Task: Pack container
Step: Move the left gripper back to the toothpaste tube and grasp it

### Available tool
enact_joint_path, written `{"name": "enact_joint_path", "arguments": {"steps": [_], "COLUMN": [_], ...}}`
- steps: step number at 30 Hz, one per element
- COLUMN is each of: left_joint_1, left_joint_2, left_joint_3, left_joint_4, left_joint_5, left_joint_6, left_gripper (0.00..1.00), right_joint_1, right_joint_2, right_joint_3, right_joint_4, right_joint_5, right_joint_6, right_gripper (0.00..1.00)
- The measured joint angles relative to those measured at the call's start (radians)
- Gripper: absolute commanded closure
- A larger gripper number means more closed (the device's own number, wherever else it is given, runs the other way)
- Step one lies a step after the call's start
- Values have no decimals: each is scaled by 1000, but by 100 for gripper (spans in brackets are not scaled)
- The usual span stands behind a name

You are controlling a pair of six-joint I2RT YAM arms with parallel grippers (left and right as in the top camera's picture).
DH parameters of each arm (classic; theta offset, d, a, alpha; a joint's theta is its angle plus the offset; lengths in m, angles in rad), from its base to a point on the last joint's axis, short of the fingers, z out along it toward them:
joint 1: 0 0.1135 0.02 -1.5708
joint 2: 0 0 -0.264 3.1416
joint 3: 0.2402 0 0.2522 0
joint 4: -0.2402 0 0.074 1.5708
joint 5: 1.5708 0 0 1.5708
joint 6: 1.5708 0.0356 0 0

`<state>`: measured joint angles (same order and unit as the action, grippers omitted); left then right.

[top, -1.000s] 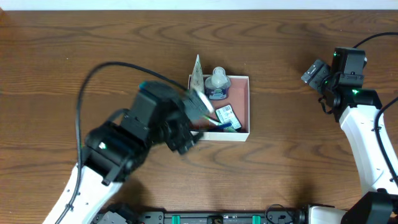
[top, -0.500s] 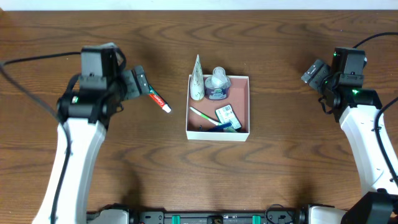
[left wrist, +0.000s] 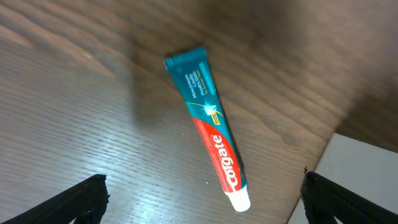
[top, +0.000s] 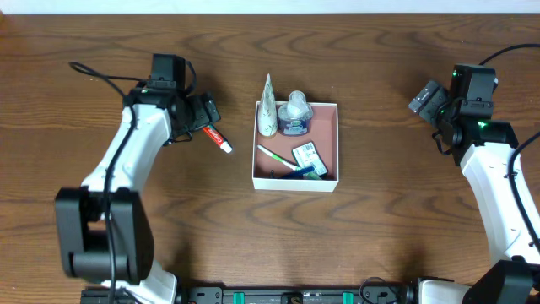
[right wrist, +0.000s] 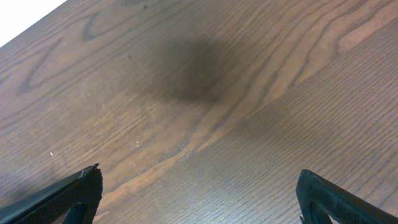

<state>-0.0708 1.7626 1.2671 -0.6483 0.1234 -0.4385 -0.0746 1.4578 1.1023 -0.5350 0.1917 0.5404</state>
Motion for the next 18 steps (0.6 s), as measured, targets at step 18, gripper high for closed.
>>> {"name": "enact_joint_path", "arguments": {"steps": [18], "left_joint_1": [0], "left_joint_2": [151], "left_joint_3": [34], "left_joint_4": [-51], "left_joint_5": [39], "left_joint_6": [-40], "left_gripper": [1], "right_joint_1": [0], "right_joint_2": [0], "right_joint_3": [0], "right_joint_4": [0], "right_joint_5": [0], "right_joint_6": [0], "right_gripper": [1]}}
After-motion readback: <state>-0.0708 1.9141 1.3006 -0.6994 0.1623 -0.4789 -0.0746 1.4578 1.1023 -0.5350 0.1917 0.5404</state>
